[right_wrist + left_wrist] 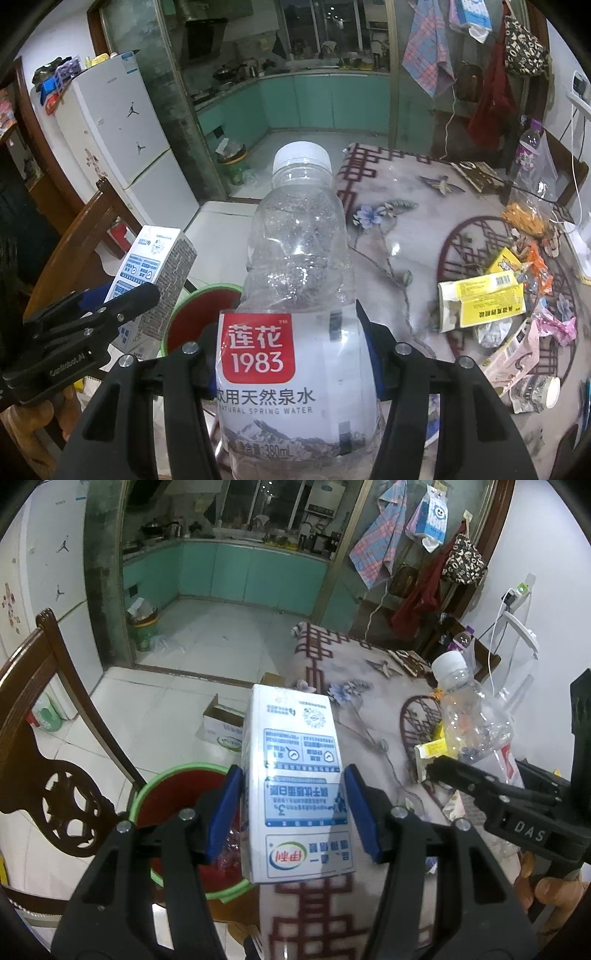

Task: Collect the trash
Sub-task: 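Carry the carton and bottle over the red bucket and release both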

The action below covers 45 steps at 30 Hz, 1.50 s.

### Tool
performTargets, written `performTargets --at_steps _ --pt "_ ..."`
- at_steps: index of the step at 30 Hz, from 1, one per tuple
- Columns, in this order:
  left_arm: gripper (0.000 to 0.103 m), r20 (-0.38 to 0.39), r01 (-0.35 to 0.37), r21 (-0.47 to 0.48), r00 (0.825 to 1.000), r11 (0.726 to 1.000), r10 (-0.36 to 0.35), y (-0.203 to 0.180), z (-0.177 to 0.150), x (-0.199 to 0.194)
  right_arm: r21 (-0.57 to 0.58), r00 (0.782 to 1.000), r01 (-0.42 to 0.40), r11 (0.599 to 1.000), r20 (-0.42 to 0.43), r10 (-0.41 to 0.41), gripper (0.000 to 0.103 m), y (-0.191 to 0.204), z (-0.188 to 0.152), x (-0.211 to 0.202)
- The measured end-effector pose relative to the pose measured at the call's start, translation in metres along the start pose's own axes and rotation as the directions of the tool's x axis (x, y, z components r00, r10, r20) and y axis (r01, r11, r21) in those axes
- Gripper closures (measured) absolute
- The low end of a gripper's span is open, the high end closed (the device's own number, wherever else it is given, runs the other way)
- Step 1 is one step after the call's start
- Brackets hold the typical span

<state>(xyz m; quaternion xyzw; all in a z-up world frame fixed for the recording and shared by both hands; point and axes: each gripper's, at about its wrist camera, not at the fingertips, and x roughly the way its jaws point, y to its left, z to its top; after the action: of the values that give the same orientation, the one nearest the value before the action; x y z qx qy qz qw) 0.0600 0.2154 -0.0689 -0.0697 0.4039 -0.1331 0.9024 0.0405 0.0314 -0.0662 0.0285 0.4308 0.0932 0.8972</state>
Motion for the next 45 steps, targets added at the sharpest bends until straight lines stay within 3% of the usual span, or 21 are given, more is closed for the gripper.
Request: performTargets --at_steps 5,11,26,42,45 --pt "0.048 0.02 -0.017 -0.014 1.0 1.0 0.017 0.012 0.004 -0.005 -0.018 1.0 -0.016 1.0 0.012 0.017 0.049 0.012 0.004 0.003" --pt "0.048 0.026 -0.044 -0.028 0.999 0.999 0.045 0.026 0.004 -0.006 -0.049 0.998 -0.054 0.997 -0.037 0.052 0.049 0.029 0.004 0.022" --pt "0.048 -0.036 -0.156 -0.1 0.988 0.983 0.153 0.083 0.001 0.014 -0.064 0.98 -0.134 0.989 -0.159 0.122 0.048 0.059 0.001 0.076" --pt "0.048 -0.094 -0.186 -0.126 0.98 0.974 0.175 0.118 0.013 0.046 -0.066 0.945 -0.176 0.982 -0.291 0.15 0.048 0.079 0.001 0.132" --pt "0.048 -0.104 -0.18 -0.133 0.98 0.975 0.167 0.121 0.014 0.051 -0.061 0.939 -0.186 0.981 -0.303 0.159 0.043 0.08 0.002 0.138"
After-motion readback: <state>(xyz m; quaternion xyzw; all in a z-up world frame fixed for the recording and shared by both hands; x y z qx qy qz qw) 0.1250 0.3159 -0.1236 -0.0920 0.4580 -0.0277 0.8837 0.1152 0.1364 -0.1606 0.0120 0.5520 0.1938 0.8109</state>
